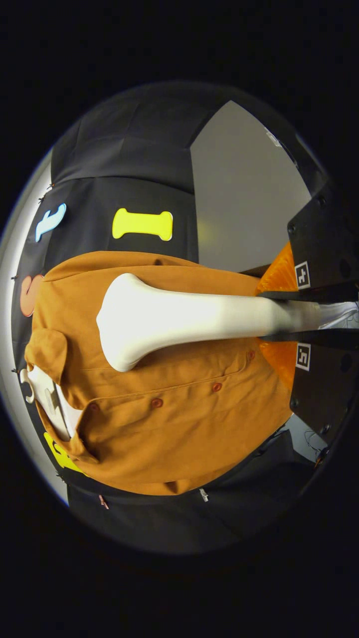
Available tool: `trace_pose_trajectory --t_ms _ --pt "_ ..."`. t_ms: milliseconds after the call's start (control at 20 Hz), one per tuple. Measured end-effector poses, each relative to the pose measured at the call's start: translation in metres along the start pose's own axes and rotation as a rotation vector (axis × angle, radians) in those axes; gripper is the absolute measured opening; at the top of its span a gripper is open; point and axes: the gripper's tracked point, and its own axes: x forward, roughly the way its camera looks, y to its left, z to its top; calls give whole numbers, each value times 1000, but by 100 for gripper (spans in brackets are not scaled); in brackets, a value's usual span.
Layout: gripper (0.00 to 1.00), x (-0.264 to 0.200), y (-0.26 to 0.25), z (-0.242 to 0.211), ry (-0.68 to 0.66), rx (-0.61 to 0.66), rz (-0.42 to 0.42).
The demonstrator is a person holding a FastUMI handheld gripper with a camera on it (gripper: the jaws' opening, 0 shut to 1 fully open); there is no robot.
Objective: Iron the clothes twice with a garment steamer, once on the left side and once on the right side.
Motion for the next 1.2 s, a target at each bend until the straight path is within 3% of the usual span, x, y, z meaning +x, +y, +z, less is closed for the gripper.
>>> trace_pose_trajectory --t_ms 750,1200 --pt "24 22 16 -147 300 7 -36" --pt "24 7 23 -203 398 0 -52"
